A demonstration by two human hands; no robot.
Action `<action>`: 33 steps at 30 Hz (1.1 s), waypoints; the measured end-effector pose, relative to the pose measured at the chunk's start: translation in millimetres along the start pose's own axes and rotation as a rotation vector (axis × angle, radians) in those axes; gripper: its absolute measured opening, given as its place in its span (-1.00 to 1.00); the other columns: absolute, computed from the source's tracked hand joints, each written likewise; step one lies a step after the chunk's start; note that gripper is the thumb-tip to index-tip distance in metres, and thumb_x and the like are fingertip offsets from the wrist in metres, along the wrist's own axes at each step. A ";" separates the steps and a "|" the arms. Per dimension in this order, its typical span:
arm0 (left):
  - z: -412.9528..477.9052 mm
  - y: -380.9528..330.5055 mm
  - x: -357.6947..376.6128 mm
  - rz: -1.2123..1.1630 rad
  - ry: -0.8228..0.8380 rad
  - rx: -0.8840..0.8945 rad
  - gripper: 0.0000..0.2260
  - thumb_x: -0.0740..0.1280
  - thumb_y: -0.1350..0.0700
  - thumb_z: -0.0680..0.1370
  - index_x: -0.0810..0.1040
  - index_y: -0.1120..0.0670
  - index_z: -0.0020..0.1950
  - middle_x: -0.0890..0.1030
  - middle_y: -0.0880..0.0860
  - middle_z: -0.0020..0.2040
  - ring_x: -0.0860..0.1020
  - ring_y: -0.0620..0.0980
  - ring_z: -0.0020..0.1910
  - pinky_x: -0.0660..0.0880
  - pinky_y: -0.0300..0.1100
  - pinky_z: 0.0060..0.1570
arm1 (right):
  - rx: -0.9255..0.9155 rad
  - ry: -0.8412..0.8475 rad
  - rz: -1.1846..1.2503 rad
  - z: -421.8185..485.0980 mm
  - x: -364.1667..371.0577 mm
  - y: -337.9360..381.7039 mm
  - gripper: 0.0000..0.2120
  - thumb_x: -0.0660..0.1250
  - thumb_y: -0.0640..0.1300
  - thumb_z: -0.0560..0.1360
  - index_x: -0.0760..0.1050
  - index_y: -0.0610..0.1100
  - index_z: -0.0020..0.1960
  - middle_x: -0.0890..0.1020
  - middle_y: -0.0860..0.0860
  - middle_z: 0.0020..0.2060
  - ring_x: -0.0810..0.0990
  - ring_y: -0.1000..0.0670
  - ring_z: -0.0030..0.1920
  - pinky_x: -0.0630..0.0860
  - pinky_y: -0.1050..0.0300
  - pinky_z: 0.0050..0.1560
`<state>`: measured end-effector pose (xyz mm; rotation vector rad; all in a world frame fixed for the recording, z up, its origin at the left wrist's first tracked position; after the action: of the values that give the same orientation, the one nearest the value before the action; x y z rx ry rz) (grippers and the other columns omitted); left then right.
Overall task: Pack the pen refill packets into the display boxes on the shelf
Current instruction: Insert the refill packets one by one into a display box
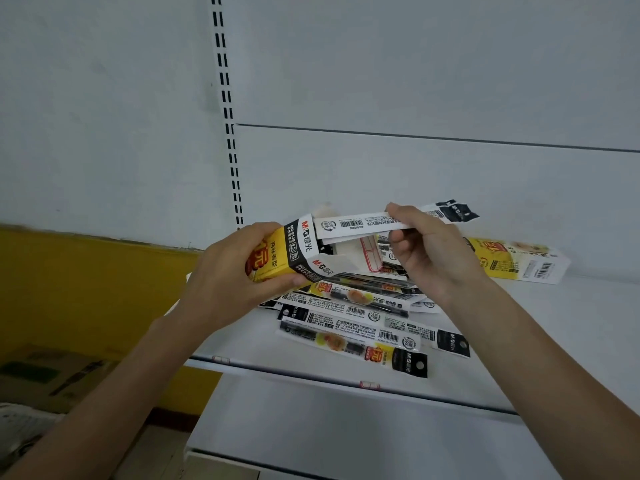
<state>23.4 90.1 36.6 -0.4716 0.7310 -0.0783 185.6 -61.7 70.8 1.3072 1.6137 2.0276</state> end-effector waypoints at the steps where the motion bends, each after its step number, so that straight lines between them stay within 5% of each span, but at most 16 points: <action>1: -0.1 0.5 0.8 0.003 0.005 0.001 -0.37 0.26 -0.38 0.23 0.42 -0.10 0.20 0.49 -0.25 -0.07 0.53 -0.18 -0.09 0.51 -0.28 -0.19 | -0.028 0.010 -0.044 -0.1 1.7 1.6 -0.89 0.37 -0.30 0.44 0.51 -0.25 -0.26 0.57 -0.03 -0.49 0.46 0.14 -0.57 0.38 0.39 -0.57; 11: 0.7 -0.6 9.5 0.083 0.059 0.035 -0.30 0.22 -0.41 0.23 0.46 -0.02 0.23 0.55 -0.14 -0.01 0.53 -0.11 -0.08 0.54 -0.15 -0.20 | -0.180 0.081 -0.254 -4.5 12.9 6.0 -0.92 0.36 -0.32 0.45 0.54 -0.30 -0.22 0.62 -0.05 -0.49 0.51 0.11 -0.55 0.45 0.35 -0.53; 16: 2.6 -1.9 10.2 0.073 0.052 0.040 -0.29 0.24 -0.41 0.23 0.45 -0.01 0.23 0.53 -0.16 -0.04 0.54 -0.11 -0.10 0.55 -0.10 -0.20 | -0.064 0.243 -0.534 -10.6 24.1 -15.7 -0.78 0.42 -0.03 0.39 0.61 -0.18 -0.10 0.67 -0.09 -0.32 0.54 0.07 -0.45 0.36 0.33 -0.55; 18: 2.4 -0.3 8.5 0.072 0.046 0.024 -0.29 0.24 -0.41 0.23 0.45 -0.01 0.24 0.54 -0.14 -0.02 0.54 -0.10 -0.09 0.55 -0.09 -0.19 | -0.068 0.208 -0.444 -6.6 20.4 -10.1 -0.75 0.38 0.02 0.40 0.59 -0.17 -0.13 0.62 -0.06 -0.36 0.51 0.06 -0.45 0.38 0.28 -0.53; 23: 2.4 0.4 8.6 0.067 0.033 0.014 -0.30 0.24 -0.40 0.23 0.45 -0.01 0.23 0.57 -0.12 -0.01 0.53 -0.11 -0.10 0.55 -0.13 -0.19 | -0.236 0.064 -0.323 -2.4 11.5 -0.2 -0.92 0.30 -0.23 0.51 0.53 -0.24 -0.10 0.59 -0.13 -0.27 0.52 0.07 -0.45 0.48 0.26 -0.43; 29: 3.5 1.0 8.5 0.101 0.026 0.034 -0.29 0.19 -0.46 0.25 0.46 -0.02 0.21 0.54 -0.16 -0.06 0.53 -0.13 -0.15 0.51 -0.20 -0.28 | -0.228 0.170 -0.640 -8.3 19.0 -18.1 -0.81 0.40 -0.02 0.43 0.60 -0.14 -0.07 0.69 -0.10 -0.20 0.59 0.06 -0.32 0.39 0.30 -0.48; 33: 4.6 2.0 5.6 0.082 0.006 0.008 -0.31 0.23 -0.41 0.24 0.47 0.00 0.21 0.56 -0.13 -0.06 0.53 -0.11 -0.13 0.52 -0.17 -0.25 | -0.326 0.167 -0.469 -6.8 12.0 -4.7 -0.87 0.40 -0.24 0.43 0.57 -0.13 -0.03 0.68 -0.09 -0.24 0.61 -0.02 -0.31 0.51 0.14 -0.33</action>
<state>30.5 92.4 35.1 -0.4333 0.7552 -0.0059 172.2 -56.6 72.6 0.5934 1.4050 2.0198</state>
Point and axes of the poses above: each hand's wrist, its own z-axis towards the middle knuckle, its own x-axis out of the palm, y = z × x, the point moved 2 cm from there along z, towards the middle knuckle
